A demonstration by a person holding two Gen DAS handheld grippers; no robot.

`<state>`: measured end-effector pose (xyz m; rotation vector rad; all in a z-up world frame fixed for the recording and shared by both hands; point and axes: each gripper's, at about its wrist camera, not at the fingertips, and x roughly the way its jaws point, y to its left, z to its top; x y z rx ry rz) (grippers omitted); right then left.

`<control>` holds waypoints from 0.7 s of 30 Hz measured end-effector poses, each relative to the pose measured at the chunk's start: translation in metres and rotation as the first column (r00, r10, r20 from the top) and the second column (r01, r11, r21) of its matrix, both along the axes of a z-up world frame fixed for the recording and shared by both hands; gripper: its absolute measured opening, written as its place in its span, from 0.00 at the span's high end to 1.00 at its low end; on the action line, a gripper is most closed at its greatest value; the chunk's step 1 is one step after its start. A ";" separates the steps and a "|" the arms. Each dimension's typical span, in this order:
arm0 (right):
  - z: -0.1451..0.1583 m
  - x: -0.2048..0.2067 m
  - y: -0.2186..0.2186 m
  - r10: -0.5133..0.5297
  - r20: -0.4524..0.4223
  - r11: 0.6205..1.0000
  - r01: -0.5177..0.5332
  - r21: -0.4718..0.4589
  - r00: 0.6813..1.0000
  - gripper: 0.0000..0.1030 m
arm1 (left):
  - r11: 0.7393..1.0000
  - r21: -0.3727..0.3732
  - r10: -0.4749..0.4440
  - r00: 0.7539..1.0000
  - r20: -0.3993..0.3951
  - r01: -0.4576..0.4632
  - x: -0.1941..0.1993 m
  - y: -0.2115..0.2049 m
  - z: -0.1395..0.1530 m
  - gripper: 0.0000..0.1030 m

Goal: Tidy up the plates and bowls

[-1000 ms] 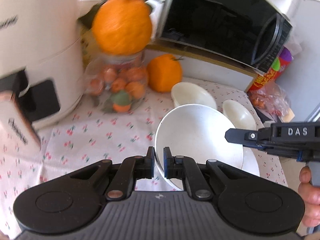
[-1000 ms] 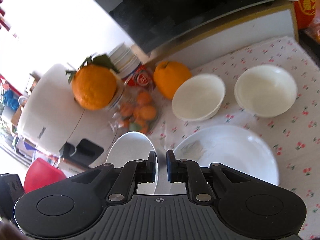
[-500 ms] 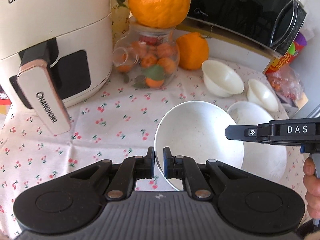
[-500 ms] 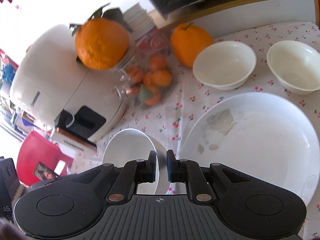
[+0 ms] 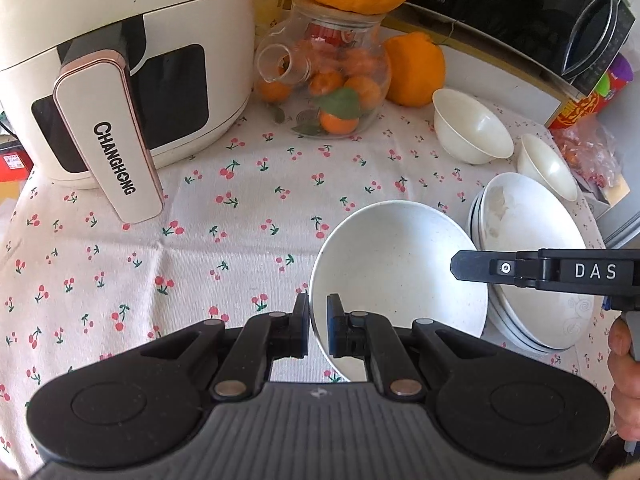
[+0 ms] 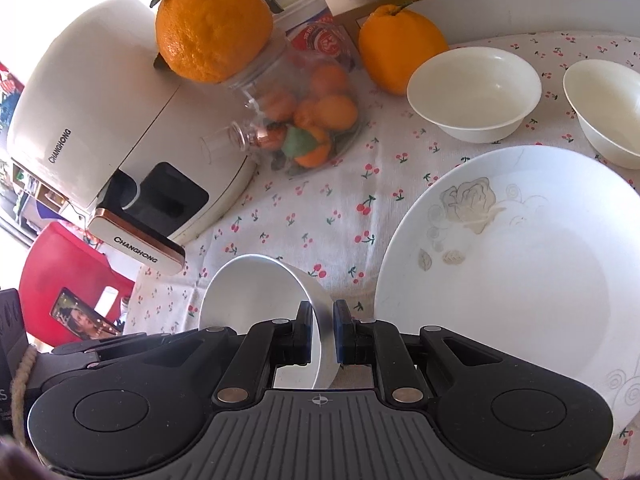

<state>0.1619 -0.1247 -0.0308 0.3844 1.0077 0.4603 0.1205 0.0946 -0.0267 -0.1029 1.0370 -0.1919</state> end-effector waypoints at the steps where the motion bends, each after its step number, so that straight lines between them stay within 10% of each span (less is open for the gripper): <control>1: 0.000 0.000 0.000 0.000 0.000 1.000 0.000 0.000 1.000 0.87 | 1.000 -0.001 0.001 1.000 -0.001 -0.001 0.000 0.000 0.000 0.93; 10: 0.001 0.002 -0.003 -0.010 0.007 1.000 0.010 0.015 1.000 0.86 | 0.999 -0.029 0.023 1.000 0.003 -0.023 0.000 0.001 0.002 0.76; 21: 0.015 0.000 -0.015 -0.023 0.044 0.999 0.020 0.051 0.999 0.58 | 0.999 -0.018 0.049 0.997 0.052 -0.048 -0.002 -0.002 0.013 0.48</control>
